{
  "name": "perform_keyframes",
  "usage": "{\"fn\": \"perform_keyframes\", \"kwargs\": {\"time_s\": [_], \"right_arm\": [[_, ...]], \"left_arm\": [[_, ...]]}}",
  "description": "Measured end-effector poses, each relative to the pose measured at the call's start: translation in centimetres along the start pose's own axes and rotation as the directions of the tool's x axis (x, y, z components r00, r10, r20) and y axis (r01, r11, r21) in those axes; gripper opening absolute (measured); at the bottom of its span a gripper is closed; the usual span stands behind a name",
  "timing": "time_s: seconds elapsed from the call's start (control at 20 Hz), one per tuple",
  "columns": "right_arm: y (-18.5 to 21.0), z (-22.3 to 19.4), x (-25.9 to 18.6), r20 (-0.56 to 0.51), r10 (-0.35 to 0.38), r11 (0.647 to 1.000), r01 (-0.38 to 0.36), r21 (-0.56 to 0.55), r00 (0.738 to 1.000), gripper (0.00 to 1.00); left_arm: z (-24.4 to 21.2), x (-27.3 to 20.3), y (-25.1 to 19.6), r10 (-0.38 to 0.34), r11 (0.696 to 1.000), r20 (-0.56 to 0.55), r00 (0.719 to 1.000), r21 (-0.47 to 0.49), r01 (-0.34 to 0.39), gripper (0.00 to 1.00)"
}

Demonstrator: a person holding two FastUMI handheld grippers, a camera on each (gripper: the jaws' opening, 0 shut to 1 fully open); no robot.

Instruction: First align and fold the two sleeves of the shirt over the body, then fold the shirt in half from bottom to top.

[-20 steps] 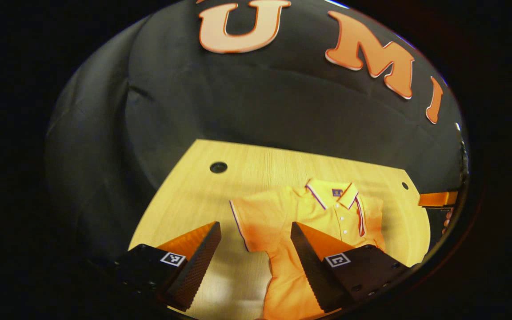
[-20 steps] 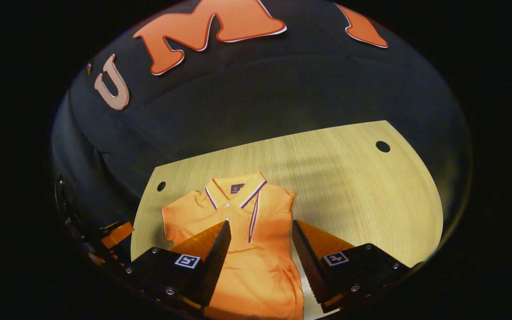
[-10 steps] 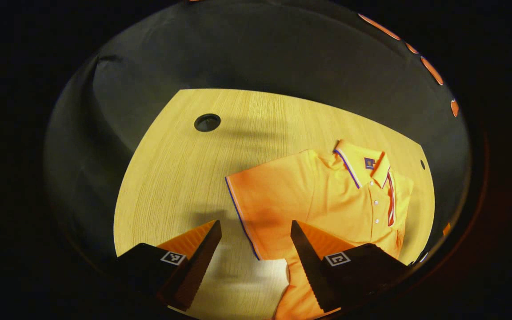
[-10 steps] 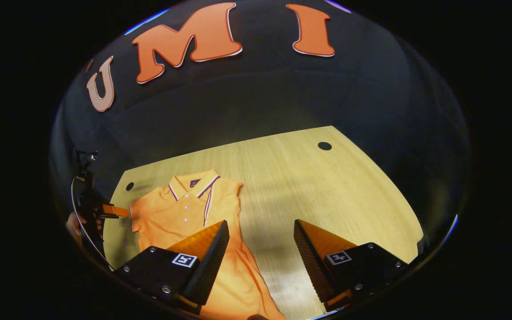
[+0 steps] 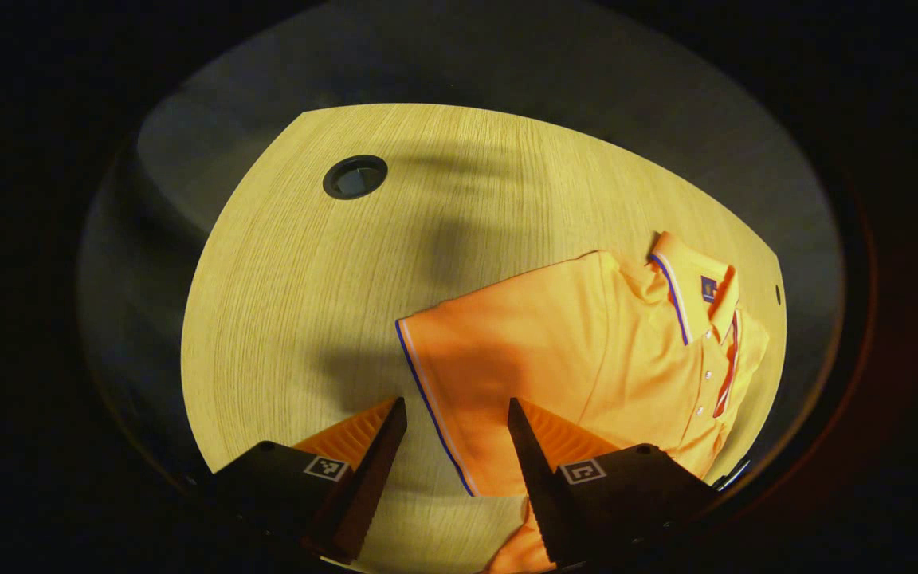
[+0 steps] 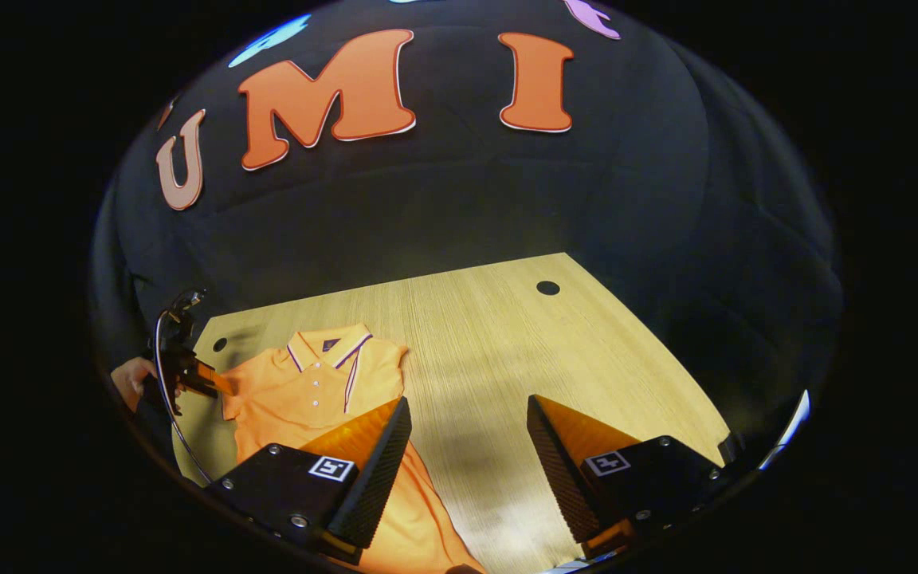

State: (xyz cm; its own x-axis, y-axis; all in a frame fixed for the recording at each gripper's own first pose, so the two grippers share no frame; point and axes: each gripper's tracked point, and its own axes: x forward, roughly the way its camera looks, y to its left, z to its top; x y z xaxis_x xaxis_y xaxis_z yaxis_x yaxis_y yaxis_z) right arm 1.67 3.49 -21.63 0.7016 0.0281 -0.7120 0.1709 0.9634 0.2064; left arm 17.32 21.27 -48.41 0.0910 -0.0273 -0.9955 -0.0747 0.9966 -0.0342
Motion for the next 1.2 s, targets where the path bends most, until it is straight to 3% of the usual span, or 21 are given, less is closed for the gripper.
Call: {"fn": "perform_keyframes", "kwargs": {"time_s": [0.05,0.1,0.15,0.3,0.35,0.4,0.8,1.2], "right_arm": [[0.3,-0.1,-0.5,0.002,0.011,1.000,-0.011,-0.001,1.000,0.89],[0.4,-0.1,-0.8,0.005,0.021,1.000,-0.021,-0.004,1.000,0.90],[0.4,-0.4,-1.1,0.006,0.029,1.000,-0.029,-0.007,1.000,0.90],[-0.6,-0.8,-2.0,0.015,0.022,0.999,-0.022,-0.027,1.000,0.90],[-1.0,-1.1,-2.3,0.018,0.022,0.999,-0.021,-0.035,1.000,0.90],[-1.5,-1.2,-2.7,0.017,0.017,0.999,-0.016,-0.042,1.000,0.90],[-4.6,-0.7,-4.1,0.042,-0.006,1.000,0.007,-0.010,0.999,0.90],[-3.5,-0.1,-4.3,0.067,0.030,1.000,-0.030,0.000,0.997,0.90]], "left_arm": [[0.3,-0.1,-0.1,0.012,1.000,-0.003,1.000,0.018,-0.011,0.76],[-0.1,0.0,0.3,0.050,0.998,-0.032,0.998,0.033,-0.049,0.76],[-0.1,-0.4,-0.5,0.037,0.999,-0.041,0.998,0.038,-0.035,0.75],[-0.5,-0.1,-1.5,0.036,0.998,-0.045,0.998,0.062,-0.033,0.14],[-0.1,-0.1,-1.8,0.023,0.998,-0.037,0.999,0.057,-0.021,0.14],[0.0,-0.4,-1.9,0.022,0.998,-0.028,0.999,0.057,-0.020,0.07],[2.7,-6.3,-5.2,-0.010,0.983,0.119,0.993,0.182,-0.012,0.07],[2.1,-8.3,-15.0,-0.159,0.940,0.133,0.978,0.323,0.109,0.09]]}}
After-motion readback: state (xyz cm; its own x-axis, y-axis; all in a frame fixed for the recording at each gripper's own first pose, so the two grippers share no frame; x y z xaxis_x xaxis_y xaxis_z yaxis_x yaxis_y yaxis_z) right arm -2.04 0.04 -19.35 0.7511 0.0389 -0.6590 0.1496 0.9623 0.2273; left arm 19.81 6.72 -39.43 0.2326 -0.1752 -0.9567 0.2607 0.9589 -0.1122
